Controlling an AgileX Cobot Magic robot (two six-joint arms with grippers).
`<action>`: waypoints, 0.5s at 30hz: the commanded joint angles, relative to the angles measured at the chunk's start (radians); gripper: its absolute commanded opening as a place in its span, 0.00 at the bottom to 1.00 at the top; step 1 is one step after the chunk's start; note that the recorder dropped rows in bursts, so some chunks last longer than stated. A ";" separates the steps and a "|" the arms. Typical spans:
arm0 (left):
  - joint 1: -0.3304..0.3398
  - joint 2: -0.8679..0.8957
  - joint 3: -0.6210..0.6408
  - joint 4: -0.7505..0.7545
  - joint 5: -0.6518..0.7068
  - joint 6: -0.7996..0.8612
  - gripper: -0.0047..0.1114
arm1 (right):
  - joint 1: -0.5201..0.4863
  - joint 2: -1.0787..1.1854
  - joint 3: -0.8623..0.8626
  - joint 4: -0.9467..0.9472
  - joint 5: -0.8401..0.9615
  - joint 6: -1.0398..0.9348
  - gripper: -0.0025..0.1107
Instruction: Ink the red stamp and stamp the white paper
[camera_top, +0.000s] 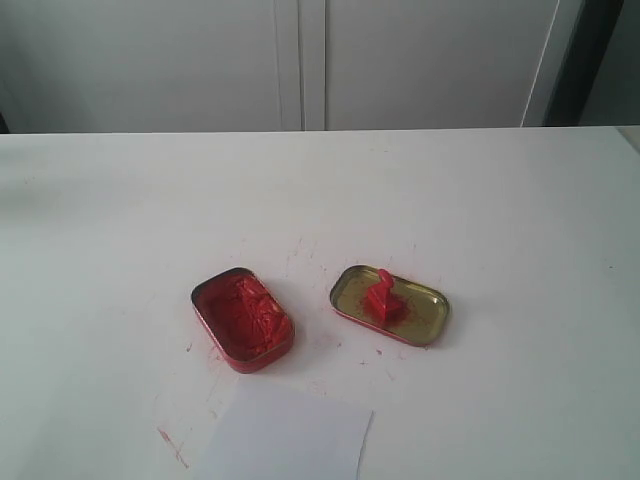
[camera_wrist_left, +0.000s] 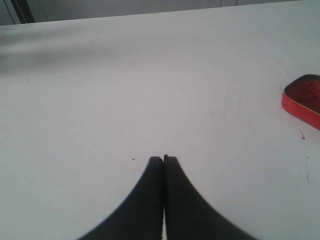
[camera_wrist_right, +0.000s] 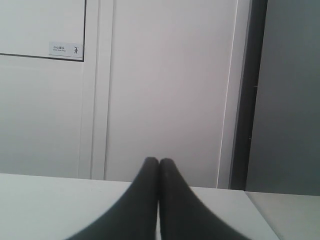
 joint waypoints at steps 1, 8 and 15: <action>0.000 -0.005 0.005 -0.005 -0.004 -0.004 0.04 | -0.003 -0.004 0.007 -0.005 -0.014 0.000 0.02; 0.000 -0.005 0.005 -0.005 -0.004 -0.004 0.04 | -0.003 -0.004 0.007 -0.005 -0.019 0.000 0.02; 0.000 -0.005 0.005 -0.005 -0.004 -0.004 0.04 | -0.003 -0.004 0.007 -0.005 -0.012 0.000 0.02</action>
